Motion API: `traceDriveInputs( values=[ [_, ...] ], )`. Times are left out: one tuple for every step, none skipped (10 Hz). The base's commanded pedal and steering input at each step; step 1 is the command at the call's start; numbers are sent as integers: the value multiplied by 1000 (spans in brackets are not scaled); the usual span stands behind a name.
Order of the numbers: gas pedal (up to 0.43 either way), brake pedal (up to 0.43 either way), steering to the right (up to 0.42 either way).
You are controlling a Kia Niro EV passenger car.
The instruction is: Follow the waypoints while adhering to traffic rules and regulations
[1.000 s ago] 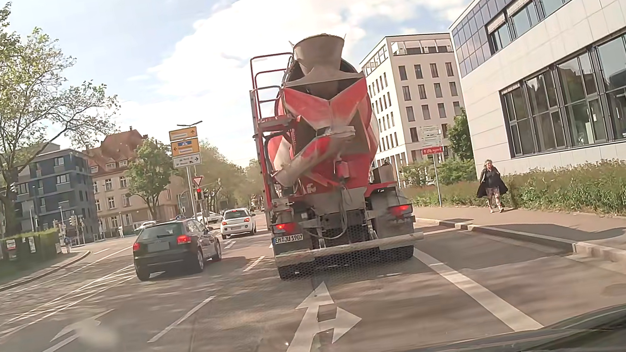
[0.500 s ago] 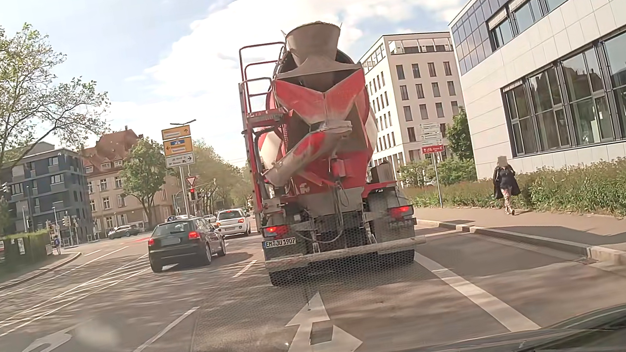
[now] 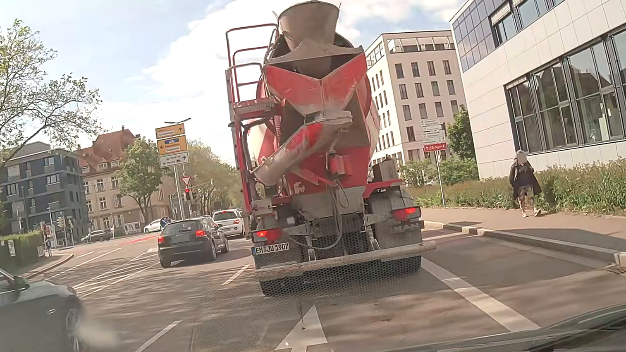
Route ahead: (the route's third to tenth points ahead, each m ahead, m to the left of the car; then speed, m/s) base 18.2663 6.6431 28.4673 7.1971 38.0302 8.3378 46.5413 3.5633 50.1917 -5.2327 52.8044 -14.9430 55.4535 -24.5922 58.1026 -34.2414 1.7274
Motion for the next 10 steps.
traceDriveInputs(
  values=[
    [0, 195, 7],
    [0, 207, 6],
    [0, 213, 4],
    [0, 213, -2],
    [0, 213, -4],
    [0, 220, -6],
    [0, 220, -7],
    [0, 220, -6],
    [0, 213, -6],
    [0, 220, -6]
  ],
)
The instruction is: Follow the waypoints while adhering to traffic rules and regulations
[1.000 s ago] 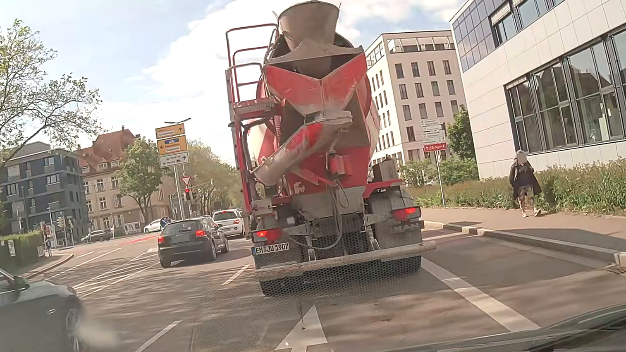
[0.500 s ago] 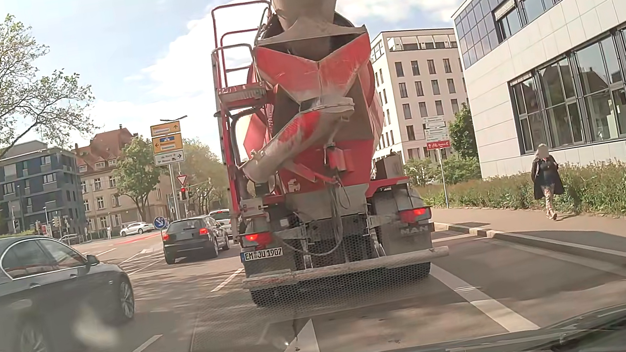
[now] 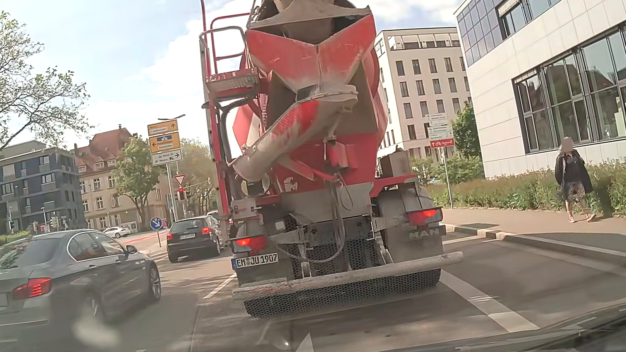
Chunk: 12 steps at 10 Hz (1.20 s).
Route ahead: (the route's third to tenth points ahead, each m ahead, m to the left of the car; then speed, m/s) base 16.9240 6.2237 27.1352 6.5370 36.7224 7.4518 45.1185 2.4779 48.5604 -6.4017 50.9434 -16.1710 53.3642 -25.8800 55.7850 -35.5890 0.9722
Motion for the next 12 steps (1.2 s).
traceDriveInputs(
  values=[
    [0, 220, -7],
    [0, 220, -7],
    [0, 226, -7],
    [0, 226, -7],
    [0, 226, -7],
    [0, 226, -7],
    [0, 226, -6],
    [0, 226, -7],
    [0, 226, -6],
    [0, 226, -6],
    [0, 226, -6],
    [0, 226, -7]
  ],
)
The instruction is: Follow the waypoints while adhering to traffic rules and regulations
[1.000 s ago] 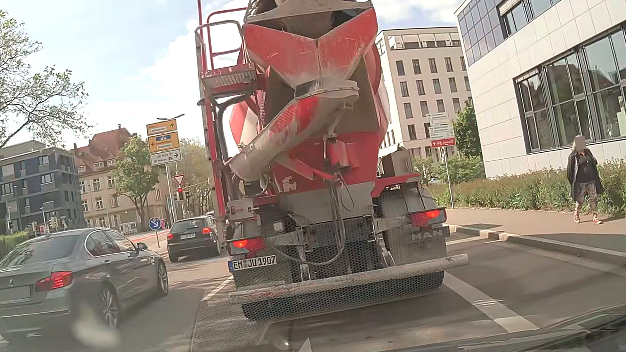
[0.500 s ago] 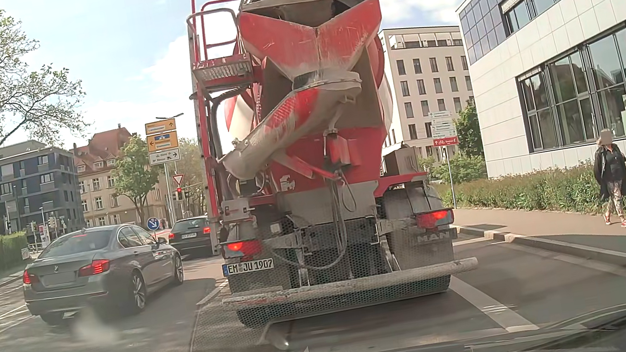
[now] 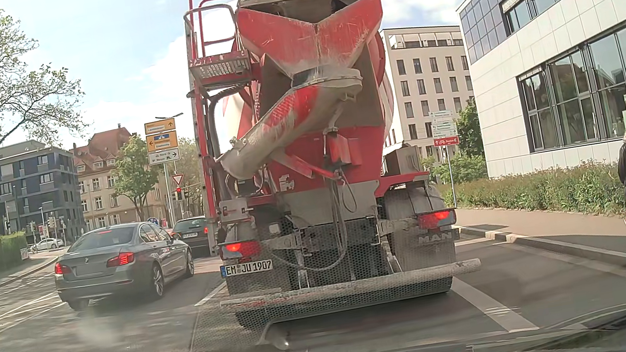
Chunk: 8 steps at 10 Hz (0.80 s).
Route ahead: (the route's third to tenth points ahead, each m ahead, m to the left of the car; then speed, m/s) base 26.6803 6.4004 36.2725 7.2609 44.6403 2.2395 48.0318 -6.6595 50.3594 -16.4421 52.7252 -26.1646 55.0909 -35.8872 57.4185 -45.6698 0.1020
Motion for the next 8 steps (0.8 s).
traceDriveInputs(
  values=[
    [0, 232, -6],
    [0, 232, -7],
    [0, 232, -6],
    [0, 232, -7],
    [0, 226, -6],
    [0, 226, -7],
    [0, 232, -7],
    [0, 232, -6]
  ],
)
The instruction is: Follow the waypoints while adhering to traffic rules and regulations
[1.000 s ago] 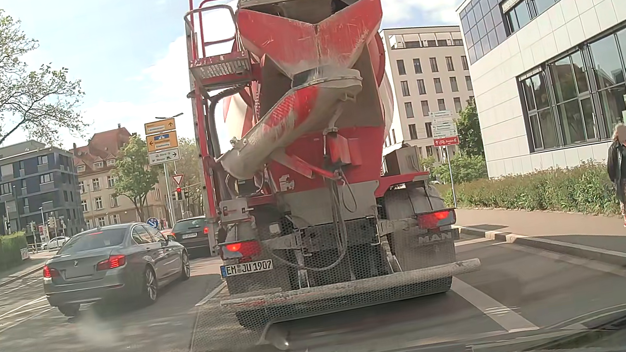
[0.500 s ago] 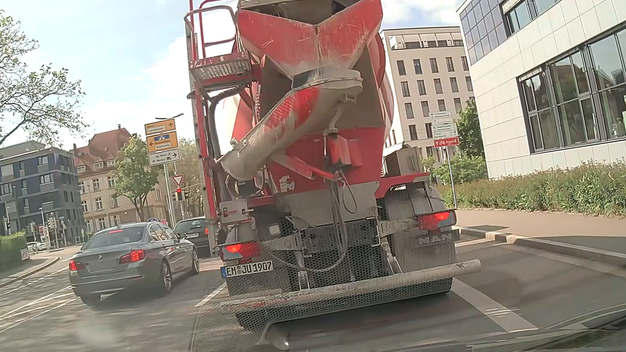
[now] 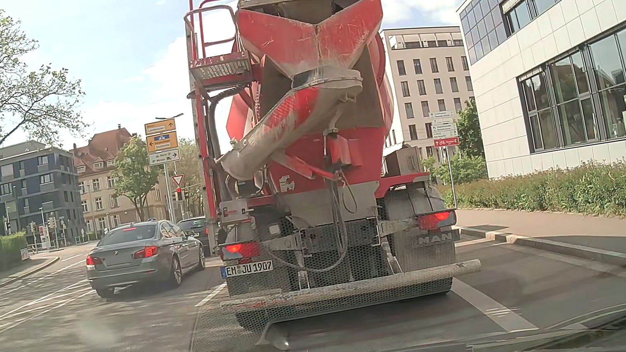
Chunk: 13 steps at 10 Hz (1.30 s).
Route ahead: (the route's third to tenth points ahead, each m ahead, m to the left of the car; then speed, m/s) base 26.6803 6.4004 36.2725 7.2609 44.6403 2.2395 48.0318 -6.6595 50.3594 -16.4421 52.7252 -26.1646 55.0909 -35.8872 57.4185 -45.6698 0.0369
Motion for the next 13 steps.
traceDriveInputs(
  values=[
    [0, 226, -6],
    [0, 232, -7],
    [0, 232, -6],
    [0, 232, -6],
    [0, 232, -6],
    [0, 232, -6],
    [0, 232, -7],
    [0, 232, -7],
    [0, 232, -7],
    [0, 232, -7],
    [0, 232, -7],
    [0, 232, -6],
    [0, 232, -7]
  ],
)
